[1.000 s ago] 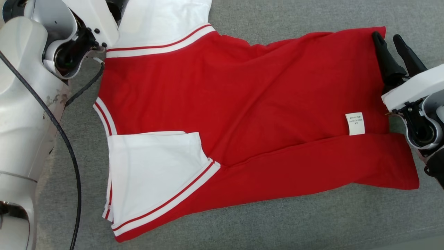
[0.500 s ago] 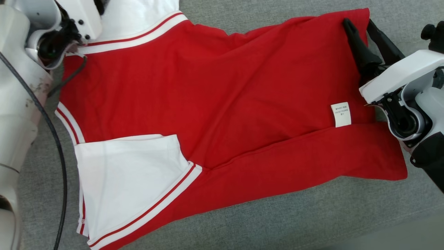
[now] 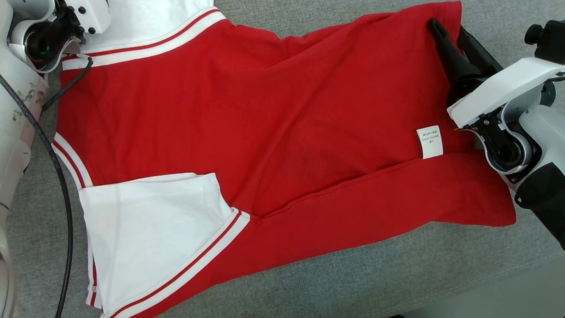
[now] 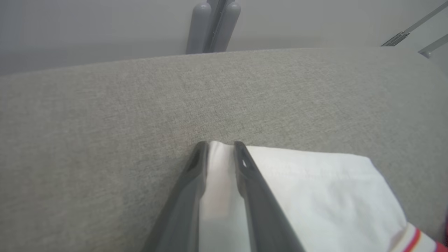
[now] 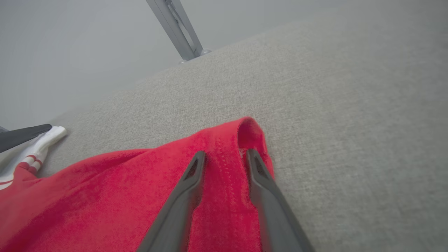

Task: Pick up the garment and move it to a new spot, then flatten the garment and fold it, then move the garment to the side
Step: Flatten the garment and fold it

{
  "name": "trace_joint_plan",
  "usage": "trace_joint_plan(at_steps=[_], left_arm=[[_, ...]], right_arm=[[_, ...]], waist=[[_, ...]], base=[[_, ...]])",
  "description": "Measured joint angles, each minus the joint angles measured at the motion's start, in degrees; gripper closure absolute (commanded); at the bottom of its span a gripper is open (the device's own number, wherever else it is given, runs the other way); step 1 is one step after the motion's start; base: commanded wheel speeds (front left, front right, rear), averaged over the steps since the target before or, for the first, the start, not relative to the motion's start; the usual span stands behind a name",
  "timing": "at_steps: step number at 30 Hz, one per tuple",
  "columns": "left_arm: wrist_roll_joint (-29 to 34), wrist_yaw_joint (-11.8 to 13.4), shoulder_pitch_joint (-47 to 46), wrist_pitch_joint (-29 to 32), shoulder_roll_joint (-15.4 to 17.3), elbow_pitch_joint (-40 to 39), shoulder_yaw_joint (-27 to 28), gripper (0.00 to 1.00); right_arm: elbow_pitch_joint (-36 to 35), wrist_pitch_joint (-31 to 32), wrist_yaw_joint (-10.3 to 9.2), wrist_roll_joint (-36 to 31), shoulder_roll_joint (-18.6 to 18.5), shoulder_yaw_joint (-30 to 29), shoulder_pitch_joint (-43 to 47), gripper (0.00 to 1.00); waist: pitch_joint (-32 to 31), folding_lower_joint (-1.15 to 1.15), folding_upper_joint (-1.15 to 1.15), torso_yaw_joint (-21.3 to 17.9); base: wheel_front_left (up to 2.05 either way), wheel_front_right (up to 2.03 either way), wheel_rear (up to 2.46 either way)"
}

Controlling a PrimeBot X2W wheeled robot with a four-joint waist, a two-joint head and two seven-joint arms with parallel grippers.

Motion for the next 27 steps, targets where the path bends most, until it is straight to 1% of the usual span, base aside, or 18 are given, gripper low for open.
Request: trace_joint_plan(at_steps=[1,2,3,4,5,14,17,20,27], left_arm=[[-0.02,0.00,-0.02,0.04,-0.02,0.00,-0.41,0.87],[-0.09,0.00,-0.08,0.16,-0.02,-0.01,-0.77,1.00],[-0.55,0.00,-0.13,0.24,-0.02,-0.02,-1.09,1.00],[-0.94,0.00,-0.19,0.52,-0.04,-0.03,-1.43,1.00],[-1.37,0.00,-0.44,0.56,-0.07,-0.15,-2.08,1.00],[-3.71,0.00,-0.26,-3.12,0.12,-2.80,-4.30,1.00],[-5.68,0.00,2.18,-3.41,0.12,-5.47,-5.59,1.00],[-7.55,0.00,4.42,-4.94,0.54,-8.60,-6.34,1.00],[-11.76,0.00,11.07,-8.22,3.12,-16.68,-8.29,1.00]], right_arm=[[-0.04,0.00,0.00,-0.19,0.05,-0.24,0.00,0.47],[-0.21,0.00,0.00,-0.40,0.14,-0.46,0.00,0.55],[-0.34,0.00,0.00,-0.52,0.26,-0.59,0.00,0.71],[-0.44,0.00,0.00,-0.62,0.34,-0.68,0.01,0.94],[-0.52,0.00,0.00,-0.88,0.35,-0.85,0.02,1.00],[-0.90,-0.01,0.00,-2.23,-0.04,-2.64,1.85,1.00],[-1.42,-0.01,0.00,-3.19,-0.36,-4.25,3.58,1.00],[-2.49,-0.01,0.00,-4.28,-0.94,-6.27,6.03,1.00],[-2.59,-0.07,0.00,-6.52,-1.88,-9.61,12.62,1.00]], waist=[[0.01,0.00,0.00,0.04],[0.00,0.00,0.00,0.09],[-0.03,0.00,0.00,0.15],[-0.08,0.00,0.00,0.23],[-0.24,0.00,0.00,0.43],[-2.37,0.00,0.00,1.57],[-3.84,0.00,0.00,2.17],[-5.62,0.00,0.00,3.10],[-10.94,0.00,0.00,5.64]], base=[[0.00,0.00,0.00],[0.00,0.00,0.00],[0.00,0.00,0.00],[0.00,0.00,0.00],[0.00,0.00,0.00],[0.00,0.00,0.00],[0.00,0.00,0.00],[0.00,0.00,0.00],[0.00,0.00,0.00]])
